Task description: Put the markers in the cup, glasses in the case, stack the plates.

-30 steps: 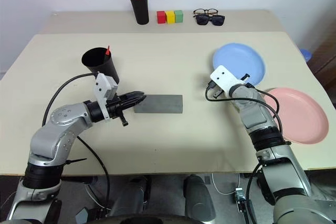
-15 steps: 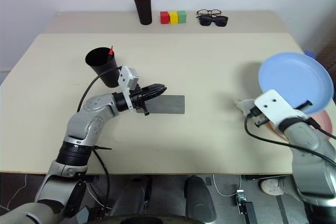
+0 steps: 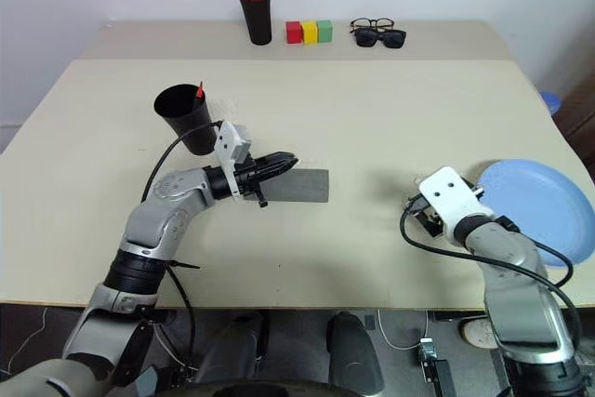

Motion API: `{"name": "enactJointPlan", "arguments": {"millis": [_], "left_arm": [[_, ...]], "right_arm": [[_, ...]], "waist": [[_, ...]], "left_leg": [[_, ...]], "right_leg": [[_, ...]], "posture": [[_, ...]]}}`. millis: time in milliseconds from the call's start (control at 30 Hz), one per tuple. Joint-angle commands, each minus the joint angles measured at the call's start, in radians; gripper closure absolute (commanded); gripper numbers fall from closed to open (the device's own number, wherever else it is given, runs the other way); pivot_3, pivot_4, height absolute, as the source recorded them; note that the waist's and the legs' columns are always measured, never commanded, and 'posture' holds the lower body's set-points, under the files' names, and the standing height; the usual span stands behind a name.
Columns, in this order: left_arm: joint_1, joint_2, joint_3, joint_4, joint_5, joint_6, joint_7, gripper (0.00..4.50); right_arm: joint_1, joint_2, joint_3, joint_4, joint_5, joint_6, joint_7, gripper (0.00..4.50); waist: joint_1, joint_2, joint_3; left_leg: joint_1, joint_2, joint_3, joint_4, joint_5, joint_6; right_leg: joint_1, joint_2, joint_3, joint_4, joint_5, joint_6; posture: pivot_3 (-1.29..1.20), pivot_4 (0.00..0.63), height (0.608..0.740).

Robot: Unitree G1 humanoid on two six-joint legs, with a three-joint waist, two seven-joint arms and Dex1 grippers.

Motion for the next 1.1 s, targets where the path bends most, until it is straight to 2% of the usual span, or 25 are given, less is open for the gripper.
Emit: {"name": "enactJointPlan", "arguments": {"millis": [33,100,267,300,500,600,700,833,900,1000,1100], "left_arm": [[0.02,0.016,0.031,-0.081,-0.008,0.0,0.027,4.08],[0.028,0.021,0.033,-0.093,-0.011,0.006,0.034,4.08],[0.024,0.017,0.027,-0.086,-0.015,0.004,0.04,4.08],[0.022,0.013,0.029,-0.083,-0.021,0.007,0.041,4.08],[-0.009,-0.019,0.061,-0.018,-0.055,-0.001,0.036,4.08],[-0.041,-0.042,0.066,0.054,-0.032,-0.038,0.052,4.08],[-0.064,-0.063,0.078,0.107,-0.014,-0.076,0.08,4.08],[-0.041,-0.062,0.107,0.072,-0.016,-0.099,0.115,4.08],[-0.022,-0.057,0.124,0.039,-0.022,-0.096,0.14,4.08],[0.04,-0.027,0.178,-0.034,-0.049,-0.072,0.169,4.08],[0.158,0.038,0.27,-0.123,-0.052,-0.07,0.203,4.08]], "right_arm": [[-0.043,-0.019,0.019,0.1,-0.051,-0.022,-0.055,0.81],[-0.049,-0.037,0.023,0.125,-0.063,-0.032,-0.06,1.4],[-0.047,-0.047,-0.009,0.085,-0.058,-0.035,-0.066,4.04],[-0.041,-0.05,-0.018,0.071,-0.065,-0.034,-0.073,4.45],[0.02,-0.072,-0.14,-0.072,-0.127,-0.024,-0.127,4.45],[0.073,-0.098,-0.2,-0.078,-0.192,0.03,-0.149,4.45],[0.111,-0.088,-0.248,-0.091,-0.211,0.079,-0.158,3.66],[0.047,-0.087,-0.175,-0.06,-0.21,0.0,-0.172,1.66],[-0.022,-0.065,-0.147,-0.018,-0.168,-0.06,-0.165,1.66],[-0.123,0.034,-0.146,0.019,-0.031,-0.114,-0.13,1.66],[-0.191,0.126,-0.151,0.05,0.123,-0.143,-0.057,1.66]], "waist": [[0.0,0.0,0.0],[0.0,0.0,0.0],[0.0,0.0,0.0],[0.0,0.0,0.0],[0.001,0.0,0.0],[0.001,0.0,0.0],[0.003,0.0,0.0],[-0.011,0.0,-0.001],[-0.02,0.001,-0.001],[-0.03,0.001,-0.001],[-0.032,0.001,-0.001]], "left_leg": [[0.0,0.0,0.0,0.0,0.0,0.0],[0.0,0.0,0.0,0.0,0.0,0.0],[0.0,0.0,0.0,0.0,0.0,0.0],[0.0,0.0,0.0,0.0,0.0,0.0],[0.0,0.0,0.0,0.0,0.0,0.0],[0.0,0.0,0.0,0.0,0.0,0.0],[0.0,0.0,0.0,0.0,0.0,0.0],[0.0,0.0,0.0,0.0,0.0,0.0],[0.001,0.0,0.0,0.0,0.0,0.0],[0.002,0.001,0.0,-0.001,0.0,0.0],[0.001,0.001,-0.001,-0.002,0.0,0.0]], "right_leg": [[0.0,0.0,0.0,0.0,0.0,0.0],[0.0,0.0,0.0,0.0,0.0,0.0],[0.0,0.0,0.0,0.0,0.0,0.0],[0.0,0.0,0.0,0.0,0.0,0.0],[0.0,0.0,0.0,0.0,0.0,0.0],[0.0,0.0,0.0,0.0,0.0,0.0],[0.0,0.0,0.0,0.0,0.0,0.0],[0.0,0.0,0.0,0.0,0.0,0.0],[0.0,0.001,0.0,0.0,0.0,0.0],[0.001,0.001,0.0,0.0,0.0,0.0],[0.0,0.001,0.0,0.001,0.0,0.0]], "posture": [[0.0,0.15,0.74],[0.0,0.15,0.74],[0.0,0.15,0.74],[0.0,0.15,0.74],[0.0,0.15,0.74],[0.0,0.15,0.74],[0.0,0.15,0.74],[0.0,0.15,0.74],[0.0,0.15,0.74],[0.0,0.15,0.74],[0.0,0.15,0.74]]}}
